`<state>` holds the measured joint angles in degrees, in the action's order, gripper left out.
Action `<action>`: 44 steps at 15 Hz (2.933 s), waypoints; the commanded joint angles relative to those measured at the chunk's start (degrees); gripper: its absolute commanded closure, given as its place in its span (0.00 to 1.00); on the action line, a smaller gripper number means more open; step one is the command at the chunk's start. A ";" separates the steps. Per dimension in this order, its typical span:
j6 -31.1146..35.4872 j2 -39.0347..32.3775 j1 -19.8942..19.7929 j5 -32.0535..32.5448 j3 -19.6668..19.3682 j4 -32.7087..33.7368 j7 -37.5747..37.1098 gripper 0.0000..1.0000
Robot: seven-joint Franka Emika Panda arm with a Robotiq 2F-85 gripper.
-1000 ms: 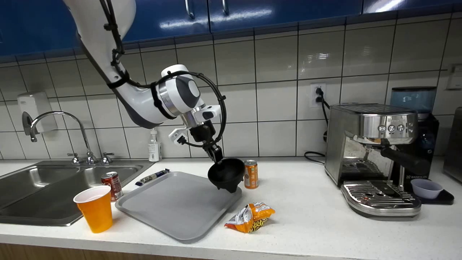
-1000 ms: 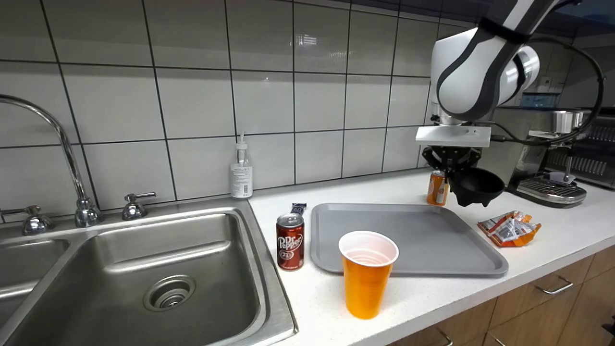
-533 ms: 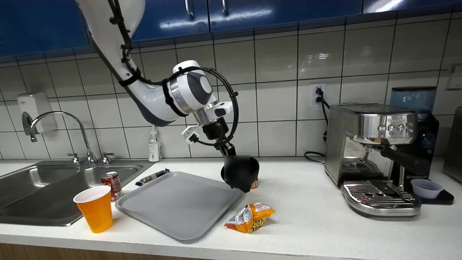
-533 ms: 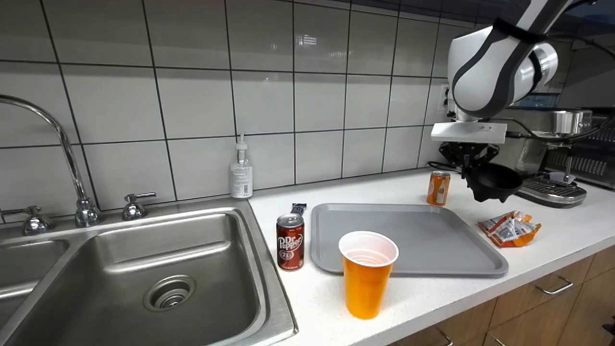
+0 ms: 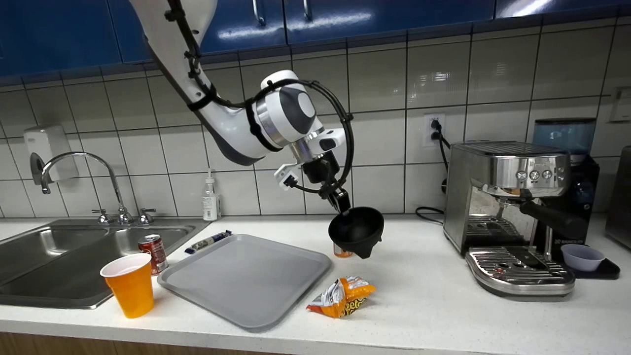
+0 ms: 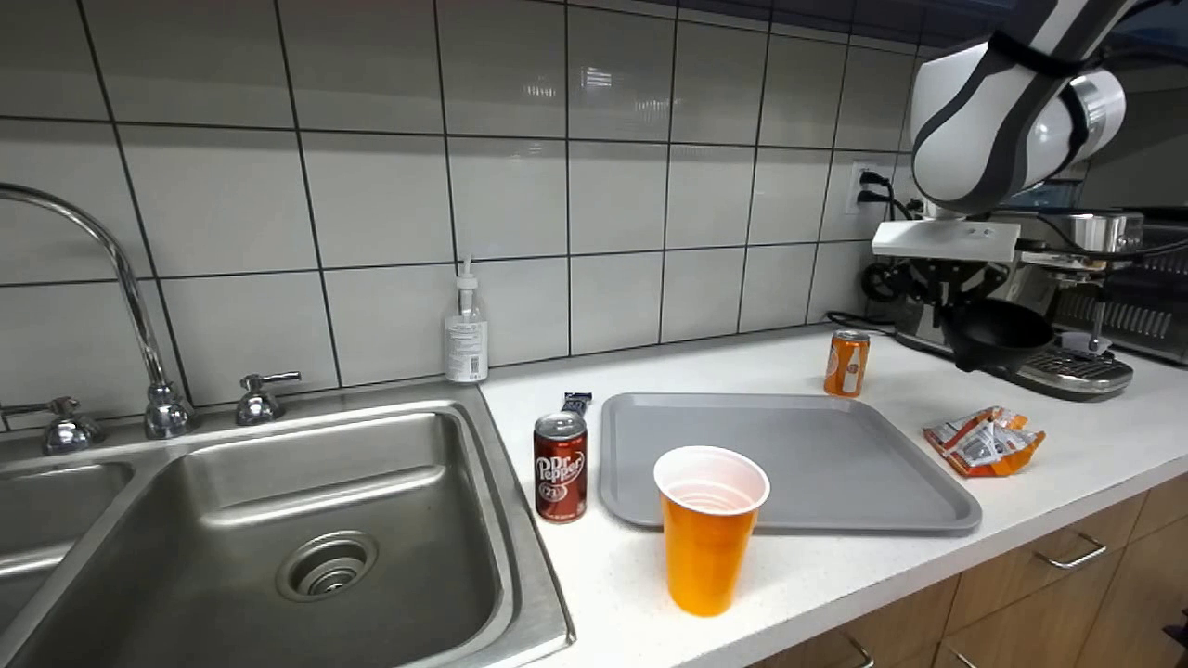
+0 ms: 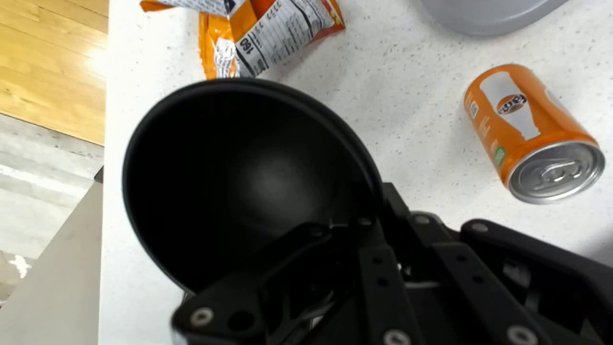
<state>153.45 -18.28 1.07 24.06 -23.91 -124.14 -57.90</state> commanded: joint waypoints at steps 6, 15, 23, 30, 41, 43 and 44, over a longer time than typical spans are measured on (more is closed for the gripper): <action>-1.49 -7.36 -6.18 -6.39 1.53 9.48 5.76 0.98; -3.43 -16.86 -8.44 -15.44 2.17 19.30 12.64 0.98; -5.31 -20.89 -8.65 -18.96 2.03 23.30 15.35 0.98; -6.47 -22.10 -8.50 -19.96 2.02 23.80 15.80 0.98; -6.99 -23.37 -8.60 -20.80 2.04 24.08 15.54 0.98; -7.20 -23.51 -8.60 -21.12 2.00 24.21 15.48 0.65; -7.29 -23.54 -8.58 -21.19 1.98 24.32 15.47 0.58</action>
<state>148.52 -41.26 -6.31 4.35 -22.85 -102.14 -44.34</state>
